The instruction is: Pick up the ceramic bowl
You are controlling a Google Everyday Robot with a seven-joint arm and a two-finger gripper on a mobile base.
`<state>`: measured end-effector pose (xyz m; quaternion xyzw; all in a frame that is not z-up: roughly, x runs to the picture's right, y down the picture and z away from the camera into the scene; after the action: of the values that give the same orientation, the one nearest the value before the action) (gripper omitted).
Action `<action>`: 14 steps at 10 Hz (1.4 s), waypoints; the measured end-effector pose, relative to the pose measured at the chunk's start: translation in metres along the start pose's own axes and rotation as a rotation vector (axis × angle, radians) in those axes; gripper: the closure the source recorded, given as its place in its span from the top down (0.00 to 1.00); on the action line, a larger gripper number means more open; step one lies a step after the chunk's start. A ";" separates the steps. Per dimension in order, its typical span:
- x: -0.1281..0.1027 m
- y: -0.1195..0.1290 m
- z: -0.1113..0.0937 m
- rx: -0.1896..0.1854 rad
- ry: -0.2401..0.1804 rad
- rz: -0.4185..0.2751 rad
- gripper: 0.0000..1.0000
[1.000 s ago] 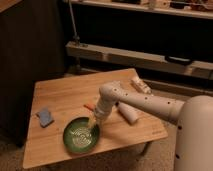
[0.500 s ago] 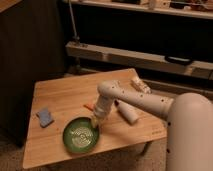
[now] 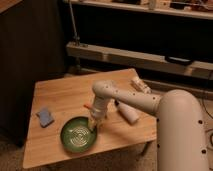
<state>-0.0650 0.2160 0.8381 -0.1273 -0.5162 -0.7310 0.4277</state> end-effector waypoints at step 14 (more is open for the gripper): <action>-0.002 0.003 -0.002 -0.001 -0.002 0.006 0.34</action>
<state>-0.0613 0.2153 0.8380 -0.1300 -0.5159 -0.7298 0.4293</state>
